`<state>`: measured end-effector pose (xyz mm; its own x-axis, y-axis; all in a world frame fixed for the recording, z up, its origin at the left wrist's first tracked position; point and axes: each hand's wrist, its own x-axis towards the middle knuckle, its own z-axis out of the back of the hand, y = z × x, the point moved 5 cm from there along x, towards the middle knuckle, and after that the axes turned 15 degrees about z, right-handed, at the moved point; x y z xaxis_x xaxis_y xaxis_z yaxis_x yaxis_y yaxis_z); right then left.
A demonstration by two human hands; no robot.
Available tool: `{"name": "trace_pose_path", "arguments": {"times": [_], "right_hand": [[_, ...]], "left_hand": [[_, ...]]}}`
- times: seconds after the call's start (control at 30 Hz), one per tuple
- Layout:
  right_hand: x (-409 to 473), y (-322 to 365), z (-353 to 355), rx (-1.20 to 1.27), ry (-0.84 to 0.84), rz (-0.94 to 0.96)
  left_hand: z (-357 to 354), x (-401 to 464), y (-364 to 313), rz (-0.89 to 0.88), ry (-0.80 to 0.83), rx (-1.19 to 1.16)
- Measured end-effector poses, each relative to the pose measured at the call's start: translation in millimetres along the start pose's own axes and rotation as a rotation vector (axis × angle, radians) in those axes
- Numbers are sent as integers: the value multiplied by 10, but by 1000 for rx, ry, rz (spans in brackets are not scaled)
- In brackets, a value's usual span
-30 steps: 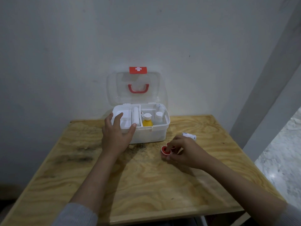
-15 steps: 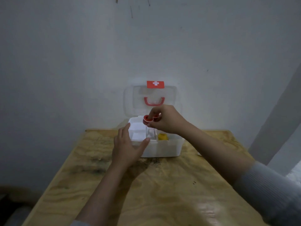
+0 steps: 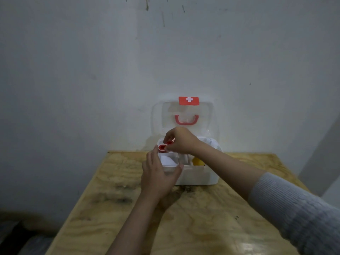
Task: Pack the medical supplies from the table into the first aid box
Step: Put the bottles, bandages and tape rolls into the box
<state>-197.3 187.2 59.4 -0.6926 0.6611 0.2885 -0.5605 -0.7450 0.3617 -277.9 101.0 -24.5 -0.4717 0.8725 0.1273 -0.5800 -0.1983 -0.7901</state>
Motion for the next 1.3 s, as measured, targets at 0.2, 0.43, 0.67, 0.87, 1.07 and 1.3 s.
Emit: {"name": "trace_pose_path", "arguments": {"times": [0.2,0.43,0.67,0.87,1.07,1.3], "right_hand": [[-559,-120,660,-86,-154,-23],[-1809,-923,960,-129,-173,-339],[-2618,-1424,537,-75,-31,-494],[-2606,-1420,283,41,-273,-451],[-2450,-1232,468,50,-648,-341],[-1751,-389,846,172,-737,5]], "left_hand": [[-3,14,15,-8,-20,5],[0,15,7,-20,-61,-10],[-25,34,20,7,-59,15],[-41,52,34,16,-60,41],[-48,48,38,11,-59,20],[-42,33,7,17,-48,7]]}}
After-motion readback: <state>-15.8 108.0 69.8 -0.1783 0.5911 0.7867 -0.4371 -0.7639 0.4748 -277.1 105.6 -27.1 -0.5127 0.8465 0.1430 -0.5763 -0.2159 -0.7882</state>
